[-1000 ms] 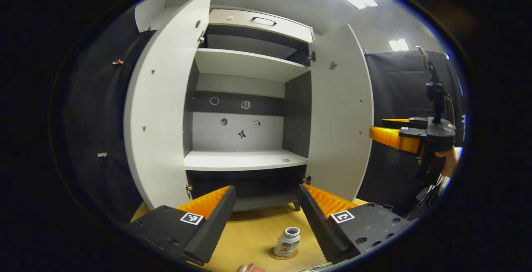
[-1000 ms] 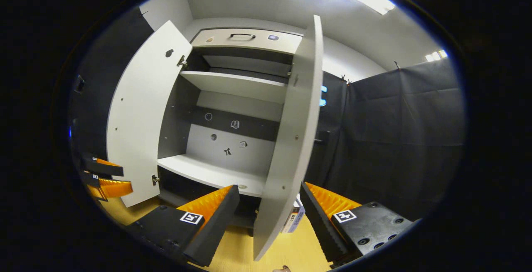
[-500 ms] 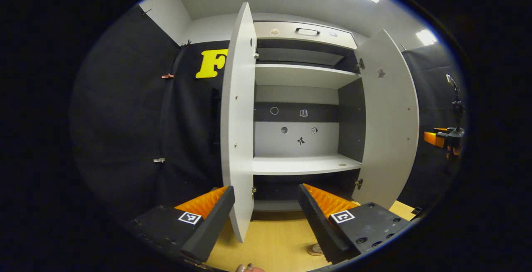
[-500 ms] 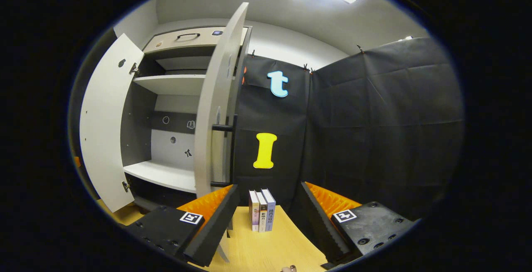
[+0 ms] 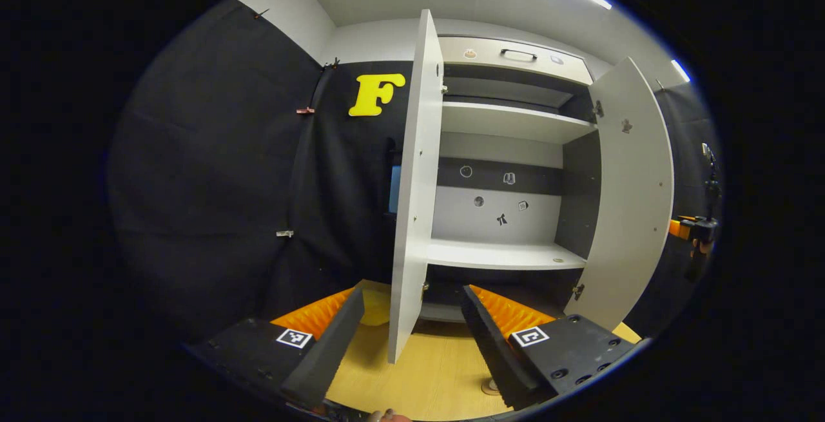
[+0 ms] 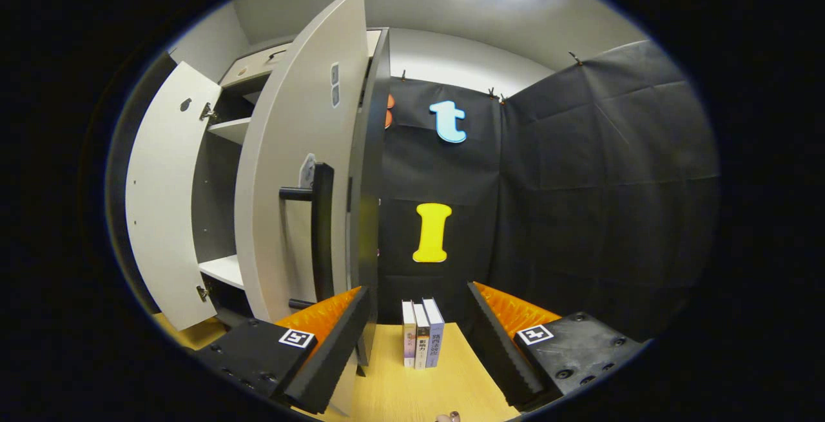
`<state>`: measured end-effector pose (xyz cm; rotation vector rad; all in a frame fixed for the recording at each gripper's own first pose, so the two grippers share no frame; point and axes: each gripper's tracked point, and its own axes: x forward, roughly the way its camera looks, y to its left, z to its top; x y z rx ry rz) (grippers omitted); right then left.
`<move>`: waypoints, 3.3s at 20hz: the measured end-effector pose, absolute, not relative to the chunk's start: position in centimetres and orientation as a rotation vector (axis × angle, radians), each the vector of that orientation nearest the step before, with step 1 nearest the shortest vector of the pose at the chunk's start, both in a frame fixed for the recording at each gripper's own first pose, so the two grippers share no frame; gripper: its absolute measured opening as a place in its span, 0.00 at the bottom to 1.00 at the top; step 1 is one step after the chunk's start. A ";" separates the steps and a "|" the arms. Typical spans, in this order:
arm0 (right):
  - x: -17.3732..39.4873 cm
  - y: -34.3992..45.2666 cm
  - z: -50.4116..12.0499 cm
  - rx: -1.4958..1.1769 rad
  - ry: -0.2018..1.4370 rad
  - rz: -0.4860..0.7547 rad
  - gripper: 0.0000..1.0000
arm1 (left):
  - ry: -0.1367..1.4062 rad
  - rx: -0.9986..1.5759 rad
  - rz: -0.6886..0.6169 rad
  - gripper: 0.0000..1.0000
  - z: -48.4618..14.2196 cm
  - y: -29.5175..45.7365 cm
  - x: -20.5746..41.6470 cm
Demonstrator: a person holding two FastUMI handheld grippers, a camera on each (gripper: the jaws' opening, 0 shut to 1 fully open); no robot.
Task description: Grasp the bottle in the cabinet with the left hand and place it on the coaster, then close the right door with the right hand and the left door with the left hand.
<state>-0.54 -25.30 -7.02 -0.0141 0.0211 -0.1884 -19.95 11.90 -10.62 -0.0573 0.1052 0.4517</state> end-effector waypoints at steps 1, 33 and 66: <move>-0.3 -25.3 -6.9 -0.014 0.016 -0.176 0.95 | 0.105 -0.055 0.467 0.96 -10.5 12.0 -20.3; 5.5 -4.0 -8.0 0.003 0.050 0.087 0.96 | 0.118 -0.076 0.410 0.95 -10.6 26.0 -15.5; 3.3 -7.7 -7.5 0.003 0.059 0.094 0.98 | 0.031 -0.025 -0.073 0.94 -6.2 8.7 0.3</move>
